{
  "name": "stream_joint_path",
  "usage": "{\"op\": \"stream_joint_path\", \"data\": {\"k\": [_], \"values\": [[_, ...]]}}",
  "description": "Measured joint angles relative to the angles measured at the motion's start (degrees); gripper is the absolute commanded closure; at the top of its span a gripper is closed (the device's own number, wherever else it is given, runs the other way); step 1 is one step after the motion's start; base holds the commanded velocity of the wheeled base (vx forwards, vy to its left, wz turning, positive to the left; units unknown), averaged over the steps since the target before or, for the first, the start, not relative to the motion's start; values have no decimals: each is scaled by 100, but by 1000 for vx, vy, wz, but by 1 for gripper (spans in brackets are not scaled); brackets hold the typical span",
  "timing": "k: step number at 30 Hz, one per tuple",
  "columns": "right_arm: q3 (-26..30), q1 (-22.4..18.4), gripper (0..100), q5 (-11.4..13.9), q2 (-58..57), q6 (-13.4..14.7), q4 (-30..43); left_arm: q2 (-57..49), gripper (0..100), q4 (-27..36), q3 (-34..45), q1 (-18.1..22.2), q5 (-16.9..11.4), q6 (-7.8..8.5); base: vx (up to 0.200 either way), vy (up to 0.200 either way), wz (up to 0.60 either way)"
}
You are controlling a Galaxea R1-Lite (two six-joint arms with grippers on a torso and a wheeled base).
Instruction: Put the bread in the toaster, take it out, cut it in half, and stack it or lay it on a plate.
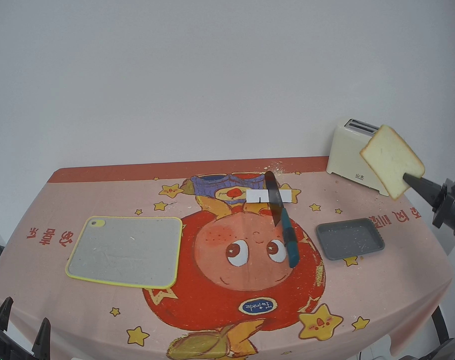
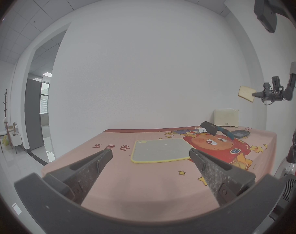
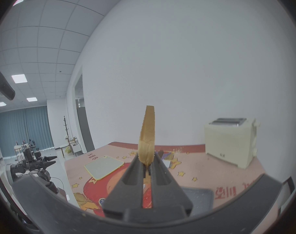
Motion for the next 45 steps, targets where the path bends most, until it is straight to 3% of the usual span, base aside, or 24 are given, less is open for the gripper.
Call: {"op": "stream_joint_path", "data": {"k": [9, 11, 17, 26, 31, 37, 45], "values": [[-1274, 55, 100, 6, 105, -830, 1571, 0, 0, 0, 0, -7, 7, 1, 0, -200, 0], [-1486, 60, 100, 9, 160, -923, 1721, 0, 0, 0, 0, -7, 10, 0, 0, -200, 0], [-2470, 46, 100, 12, 730, -1548, 2159, 0, 0, 0, 0, -5, 100, -10, 0, -167, 0], [-3635, 73, 100, 12, 1696, -1919, 2842, 0, 0, 2, 0, 0, 144, -16, 0, 0, 0], [-4035, 68, 100, 12, 2230, -2378, 2907, 0, 0, 0, 0, 0, 151, -24, 0, 0, 0], [-4468, 33, 100, 17, 2688, -2484, 2926, 0, 0, 0, 0, 0, 149, -121, 100, 0, 0], [-4937, -56, 100, 22, 3060, -2515, 2998, 0, 0, -2, 0, 0, 146, -118, 0, 0, 0]]}}
